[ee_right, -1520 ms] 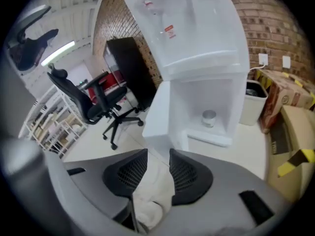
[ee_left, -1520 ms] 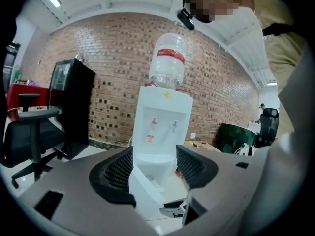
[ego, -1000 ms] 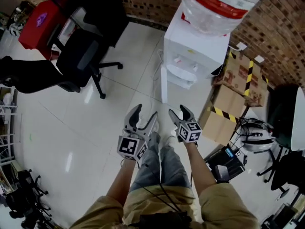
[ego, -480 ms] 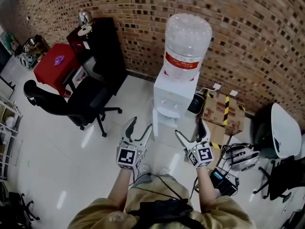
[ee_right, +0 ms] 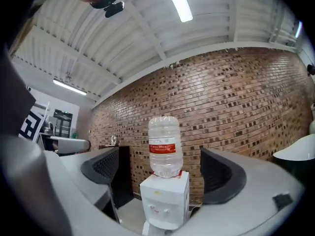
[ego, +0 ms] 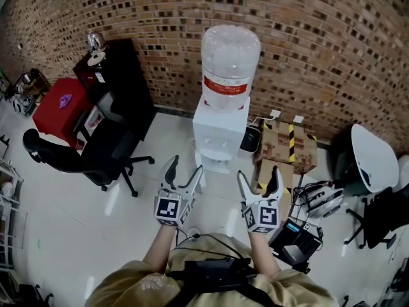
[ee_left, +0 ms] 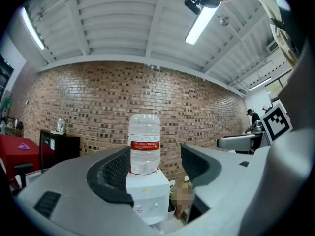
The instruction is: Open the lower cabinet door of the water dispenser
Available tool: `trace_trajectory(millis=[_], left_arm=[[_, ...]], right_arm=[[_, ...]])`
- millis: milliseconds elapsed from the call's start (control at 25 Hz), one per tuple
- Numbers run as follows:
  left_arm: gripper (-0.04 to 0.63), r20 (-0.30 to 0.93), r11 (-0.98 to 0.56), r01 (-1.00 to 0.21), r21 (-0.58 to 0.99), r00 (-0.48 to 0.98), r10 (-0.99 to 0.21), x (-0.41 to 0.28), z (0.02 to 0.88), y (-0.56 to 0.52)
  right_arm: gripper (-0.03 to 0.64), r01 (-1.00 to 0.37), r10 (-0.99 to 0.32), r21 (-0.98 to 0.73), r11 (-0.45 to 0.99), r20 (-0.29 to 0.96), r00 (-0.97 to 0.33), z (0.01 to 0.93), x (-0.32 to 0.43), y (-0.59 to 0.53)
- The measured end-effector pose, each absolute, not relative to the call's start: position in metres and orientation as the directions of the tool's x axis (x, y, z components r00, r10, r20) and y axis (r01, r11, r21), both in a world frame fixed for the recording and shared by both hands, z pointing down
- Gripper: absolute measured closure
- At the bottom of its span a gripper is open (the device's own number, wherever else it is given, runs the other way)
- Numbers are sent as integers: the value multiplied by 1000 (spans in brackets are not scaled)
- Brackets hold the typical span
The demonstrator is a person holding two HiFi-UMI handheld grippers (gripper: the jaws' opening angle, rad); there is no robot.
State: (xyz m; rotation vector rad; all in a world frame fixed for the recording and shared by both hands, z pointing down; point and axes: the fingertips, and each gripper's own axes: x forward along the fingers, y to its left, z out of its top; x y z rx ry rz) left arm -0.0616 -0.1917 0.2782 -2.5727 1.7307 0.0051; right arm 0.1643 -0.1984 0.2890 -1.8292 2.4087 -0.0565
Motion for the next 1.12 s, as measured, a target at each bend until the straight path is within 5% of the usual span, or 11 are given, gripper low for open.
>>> trace_trajectory(millis=[1120], left_arm=[[276, 11, -483, -875, -1, 483, -875, -52, 295, -195]], right_arm=[[141, -988, -987, -31, 153, -42, -152, 284, 183, -180]])
